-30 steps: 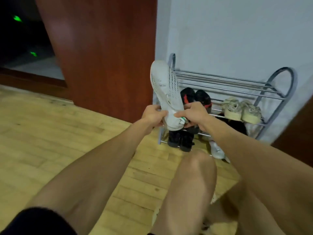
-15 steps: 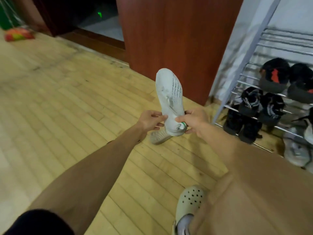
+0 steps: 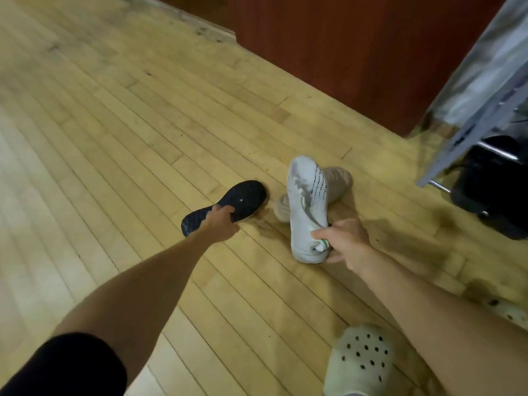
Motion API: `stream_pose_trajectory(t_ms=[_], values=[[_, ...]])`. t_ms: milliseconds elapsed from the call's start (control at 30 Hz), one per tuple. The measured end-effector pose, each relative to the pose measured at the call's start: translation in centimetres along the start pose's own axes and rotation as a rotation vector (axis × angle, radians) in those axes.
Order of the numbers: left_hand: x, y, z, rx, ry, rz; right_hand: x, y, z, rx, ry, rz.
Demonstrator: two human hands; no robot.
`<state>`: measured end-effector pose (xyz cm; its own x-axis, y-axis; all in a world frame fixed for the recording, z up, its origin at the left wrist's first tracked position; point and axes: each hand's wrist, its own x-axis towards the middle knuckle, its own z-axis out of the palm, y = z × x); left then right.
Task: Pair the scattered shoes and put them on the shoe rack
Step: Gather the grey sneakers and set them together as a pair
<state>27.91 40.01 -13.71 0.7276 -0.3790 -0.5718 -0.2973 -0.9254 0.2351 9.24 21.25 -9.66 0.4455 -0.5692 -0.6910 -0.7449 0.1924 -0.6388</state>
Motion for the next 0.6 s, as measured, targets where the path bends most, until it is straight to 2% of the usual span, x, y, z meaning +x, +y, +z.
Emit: stream_pose_trajectory(t_ms=[100, 233, 400, 600], values=[[2.1, -2.2, 0.9, 0.101, 0.112, -0.088, 1.8, 2.2, 1.2, -0.042, -0.012, 0.025], [3.9, -4.2, 1.3, -0.014, 0.117, -0.216, 3.6, 4.5, 1.2, -0.123, -0.032, 0.029], [2.9, -3.5, 2.2, 0.23, 0.239, -0.171, 4.0, 5.4, 0.6, -0.067, -0.101, 0.058], [-0.4, -1.9, 4.5, 0.306, 0.208, -0.05, 2.7, 5.7, 0.9, -0.009, -0.177, 0.106]])
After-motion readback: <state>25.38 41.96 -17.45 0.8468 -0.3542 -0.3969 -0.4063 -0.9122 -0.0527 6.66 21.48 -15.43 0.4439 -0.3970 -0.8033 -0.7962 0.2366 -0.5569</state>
